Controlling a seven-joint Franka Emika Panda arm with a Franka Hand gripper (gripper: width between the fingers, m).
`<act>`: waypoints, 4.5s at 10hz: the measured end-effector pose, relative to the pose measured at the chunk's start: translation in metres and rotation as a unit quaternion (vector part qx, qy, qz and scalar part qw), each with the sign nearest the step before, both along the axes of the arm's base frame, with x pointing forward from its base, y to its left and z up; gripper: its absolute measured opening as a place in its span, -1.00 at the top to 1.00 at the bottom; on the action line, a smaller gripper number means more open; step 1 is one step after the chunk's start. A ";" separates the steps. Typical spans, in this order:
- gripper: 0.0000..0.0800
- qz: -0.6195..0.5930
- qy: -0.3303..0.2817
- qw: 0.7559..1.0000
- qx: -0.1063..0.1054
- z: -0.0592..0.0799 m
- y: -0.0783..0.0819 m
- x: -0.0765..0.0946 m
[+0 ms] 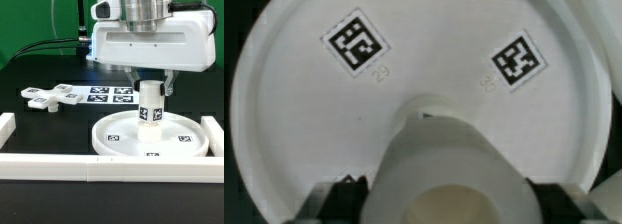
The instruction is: Assemble round table
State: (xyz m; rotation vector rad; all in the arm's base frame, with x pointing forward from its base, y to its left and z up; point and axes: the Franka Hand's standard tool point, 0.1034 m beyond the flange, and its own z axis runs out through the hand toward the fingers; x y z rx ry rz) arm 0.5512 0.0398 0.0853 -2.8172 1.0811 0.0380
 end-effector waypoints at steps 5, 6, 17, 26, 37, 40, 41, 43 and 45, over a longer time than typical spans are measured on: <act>-0.53 0.032 -0.006 0.999 0.004 0.001 0.002 0.002; -0.60 0.053 -0.008 0.999 0.003 0.001 0.002 0.002; -0.62 0.532 -0.064 0.844 -0.019 0.006 0.000 0.012; -0.62 0.825 -0.069 0.559 -0.046 0.000 0.000 0.016; -0.02 0.885 -0.065 0.459 -0.046 -0.002 -0.004 0.015; -0.02 0.808 -0.060 0.583 -0.050 -0.002 -0.001 0.014; -0.02 0.783 -0.058 0.617 -0.051 -0.002 0.001 0.014; -0.02 0.748 -0.057 0.659 -0.053 -0.002 0.002 0.015; -0.02 0.699 -0.055 0.711 -0.055 -0.002 0.002 0.016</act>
Offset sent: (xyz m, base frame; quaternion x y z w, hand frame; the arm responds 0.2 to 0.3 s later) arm 0.0037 -0.0090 0.0047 -0.0218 0.0089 -0.1706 0.9851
